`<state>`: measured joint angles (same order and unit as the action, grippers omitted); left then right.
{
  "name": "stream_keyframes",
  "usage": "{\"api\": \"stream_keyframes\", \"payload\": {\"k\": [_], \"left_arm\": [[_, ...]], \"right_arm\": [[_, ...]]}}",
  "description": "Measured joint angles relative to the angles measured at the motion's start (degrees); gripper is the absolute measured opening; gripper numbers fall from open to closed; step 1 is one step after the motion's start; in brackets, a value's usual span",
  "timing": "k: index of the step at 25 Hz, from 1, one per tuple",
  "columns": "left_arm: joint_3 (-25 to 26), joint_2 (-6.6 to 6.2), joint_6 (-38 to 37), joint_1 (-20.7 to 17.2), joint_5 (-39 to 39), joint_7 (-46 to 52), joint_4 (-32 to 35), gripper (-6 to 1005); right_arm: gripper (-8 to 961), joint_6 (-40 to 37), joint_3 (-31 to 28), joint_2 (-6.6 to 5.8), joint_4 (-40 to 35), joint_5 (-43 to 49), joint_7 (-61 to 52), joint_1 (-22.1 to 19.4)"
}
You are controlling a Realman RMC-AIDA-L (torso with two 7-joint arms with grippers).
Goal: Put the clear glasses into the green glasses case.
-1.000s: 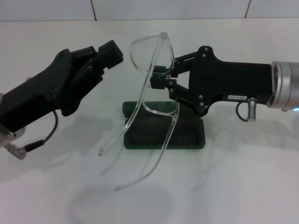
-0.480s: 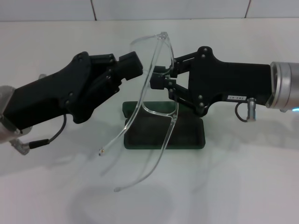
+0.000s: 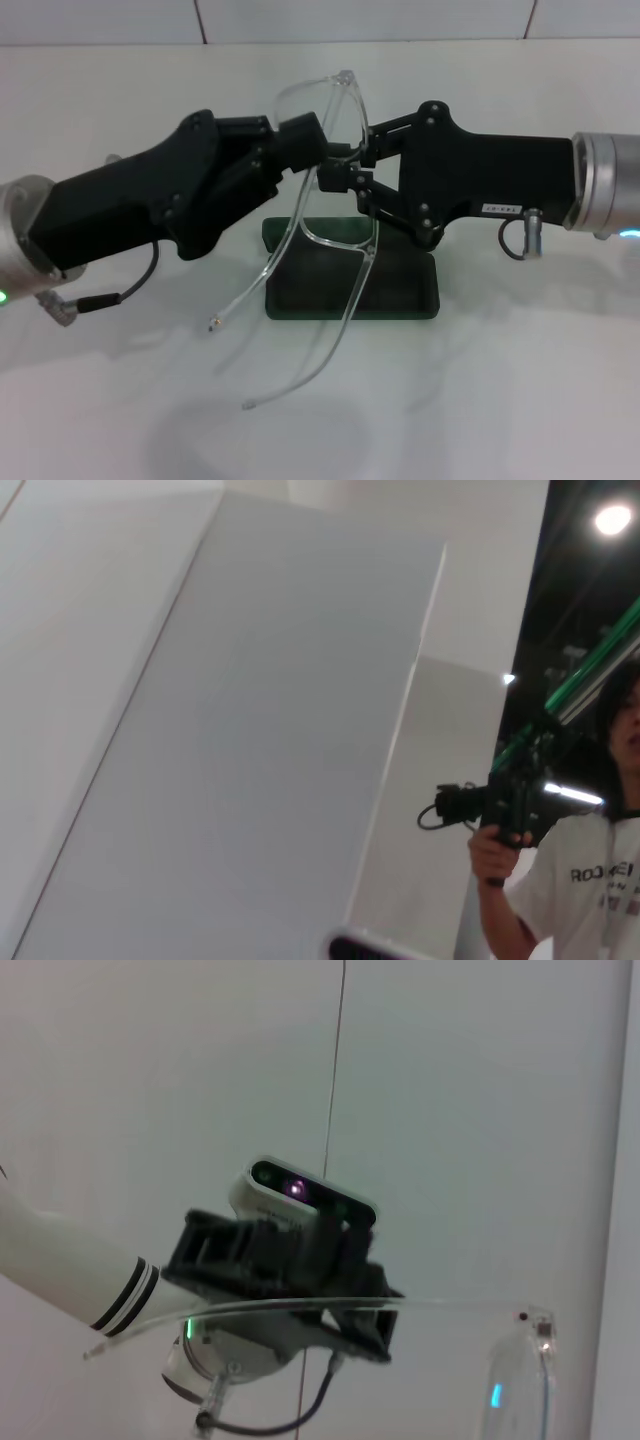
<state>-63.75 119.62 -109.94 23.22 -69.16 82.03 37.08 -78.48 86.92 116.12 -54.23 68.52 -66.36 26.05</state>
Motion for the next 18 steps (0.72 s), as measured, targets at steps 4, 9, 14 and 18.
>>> {"api": "stream_keyframes", "payload": {"k": [4, 9, 14, 18], "left_arm": [[-0.06, 0.05, 2.11, 0.01, -1.34, -0.04, -0.10, 37], [-0.09, 0.08, 4.00, -0.39, -1.85, -0.60, -0.24, 37], [-0.08, 0.10, 4.14, -0.59, -1.61, -1.20, -0.38, 37], [0.00, 0.20, 5.30, -0.62, -1.38, -1.61, -0.84, 37]], "right_arm": [[116, 0.00, 0.03, -0.02, 0.01, -0.55, 0.00, 0.53], [116, -0.47, 0.09, -0.03, -0.19, -0.58, 0.00, 0.75], [116, -0.70, 0.09, 0.04, -0.28, -0.58, 0.00, 0.76], [116, -0.71, 0.09, 0.07, -0.05, -0.59, 0.00, 0.84]]}}
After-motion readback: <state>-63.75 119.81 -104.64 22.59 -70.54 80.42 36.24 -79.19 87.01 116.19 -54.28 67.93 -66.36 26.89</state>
